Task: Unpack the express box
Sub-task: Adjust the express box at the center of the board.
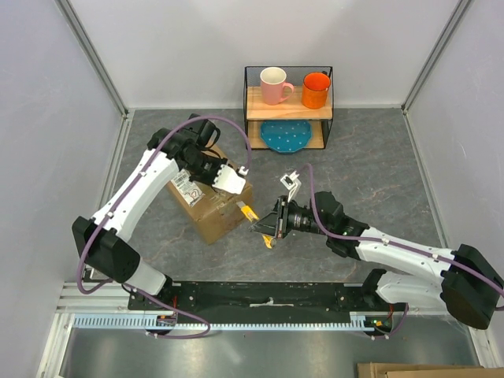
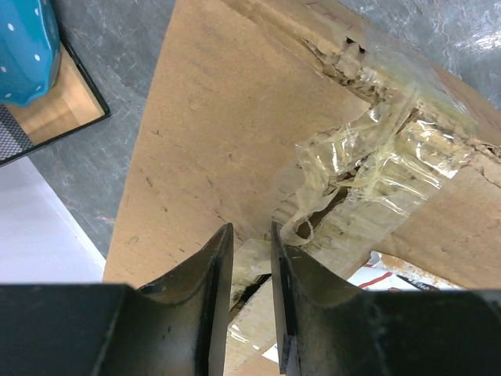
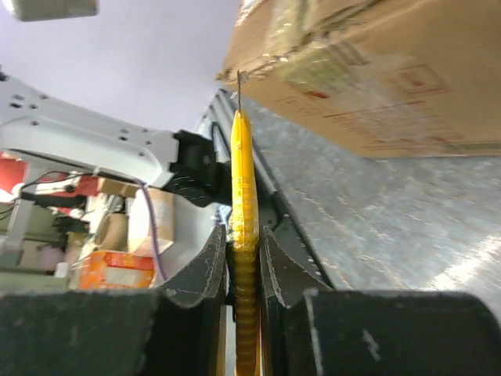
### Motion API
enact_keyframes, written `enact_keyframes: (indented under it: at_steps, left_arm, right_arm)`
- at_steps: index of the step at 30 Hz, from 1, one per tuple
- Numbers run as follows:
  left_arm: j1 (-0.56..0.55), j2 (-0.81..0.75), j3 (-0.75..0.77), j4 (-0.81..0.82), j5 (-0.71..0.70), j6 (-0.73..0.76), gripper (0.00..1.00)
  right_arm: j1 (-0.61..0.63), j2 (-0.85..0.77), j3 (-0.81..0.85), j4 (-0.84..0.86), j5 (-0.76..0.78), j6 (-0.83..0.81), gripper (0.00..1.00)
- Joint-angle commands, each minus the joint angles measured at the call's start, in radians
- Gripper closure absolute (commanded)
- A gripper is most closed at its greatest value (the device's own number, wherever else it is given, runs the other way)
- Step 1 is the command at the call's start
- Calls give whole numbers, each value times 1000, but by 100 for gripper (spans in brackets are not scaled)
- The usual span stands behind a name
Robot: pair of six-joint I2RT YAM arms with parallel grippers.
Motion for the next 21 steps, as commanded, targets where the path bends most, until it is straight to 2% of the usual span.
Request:
enact_keyframes:
  at_steps: [1,10,13,21]
  left_arm:
    - [-18,18,64,-31,-20,16,69]
    - [-37,103,146,-304,-16,-62,87]
    - [-35,103,163,-307,-20,-49,87]
    - [-25,16,36,-307,-78,61,91]
  right_arm:
    - [37,40,-1,215,-88,113,100]
    - [76,143,9,208,-77,170,100]
    - [74,155,14,214,-65,171,100]
    - [76,206,32,222,-19,167,100]
